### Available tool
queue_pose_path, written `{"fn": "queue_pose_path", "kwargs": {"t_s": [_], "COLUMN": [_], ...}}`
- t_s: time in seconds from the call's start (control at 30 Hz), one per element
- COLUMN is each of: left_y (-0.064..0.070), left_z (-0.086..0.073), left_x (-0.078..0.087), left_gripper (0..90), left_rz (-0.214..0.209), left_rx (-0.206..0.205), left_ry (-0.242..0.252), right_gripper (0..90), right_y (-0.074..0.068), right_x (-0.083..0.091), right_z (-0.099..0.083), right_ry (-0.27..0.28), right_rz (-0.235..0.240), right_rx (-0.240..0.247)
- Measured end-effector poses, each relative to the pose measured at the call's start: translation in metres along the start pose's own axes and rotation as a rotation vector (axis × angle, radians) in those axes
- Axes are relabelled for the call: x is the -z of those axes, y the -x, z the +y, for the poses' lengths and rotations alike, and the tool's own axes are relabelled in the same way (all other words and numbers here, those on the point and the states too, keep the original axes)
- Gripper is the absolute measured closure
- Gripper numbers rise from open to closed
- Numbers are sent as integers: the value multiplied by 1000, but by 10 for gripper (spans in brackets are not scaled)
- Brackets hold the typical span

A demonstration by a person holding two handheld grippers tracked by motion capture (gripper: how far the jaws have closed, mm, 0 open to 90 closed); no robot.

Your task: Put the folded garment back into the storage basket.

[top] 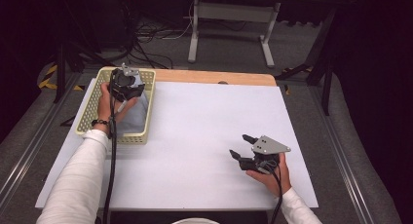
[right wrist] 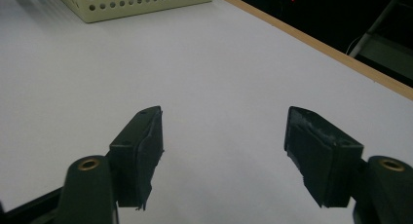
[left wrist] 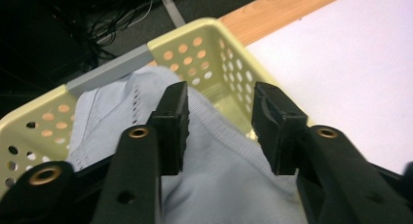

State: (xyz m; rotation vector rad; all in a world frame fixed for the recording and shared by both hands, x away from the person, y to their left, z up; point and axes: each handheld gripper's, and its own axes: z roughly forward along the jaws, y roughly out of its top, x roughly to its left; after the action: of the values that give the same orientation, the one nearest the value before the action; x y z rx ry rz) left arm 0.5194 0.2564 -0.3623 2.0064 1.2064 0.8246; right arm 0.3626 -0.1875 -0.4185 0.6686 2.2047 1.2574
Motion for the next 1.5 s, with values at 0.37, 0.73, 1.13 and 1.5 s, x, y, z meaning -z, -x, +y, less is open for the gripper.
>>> {"fn": "queue_pose_path", "kwargs": {"t_s": [0.37, 0.73, 1.13, 1.5], "left_y": [18, 27, 41, 53], "left_z": [7, 10, 14, 16], "left_x": [9, 13, 18, 20], "left_gripper": [385, 227, 145, 88], "left_rz": [-11, -25, -35, -58], "left_rx": [-2, -5, -32, -34], "left_ry": [77, 121, 150, 177], "right_gripper": [258, 190, 160, 160], "right_y": [-5, -7, -10, -12], "right_x": [3, 4, 1, -1], "right_z": [-3, -4, -5, -6], "right_ry": [11, 30, 44, 25], "right_rz": [-11, -18, -10, -22], "right_rx": [-4, -22, -21, 1]}}
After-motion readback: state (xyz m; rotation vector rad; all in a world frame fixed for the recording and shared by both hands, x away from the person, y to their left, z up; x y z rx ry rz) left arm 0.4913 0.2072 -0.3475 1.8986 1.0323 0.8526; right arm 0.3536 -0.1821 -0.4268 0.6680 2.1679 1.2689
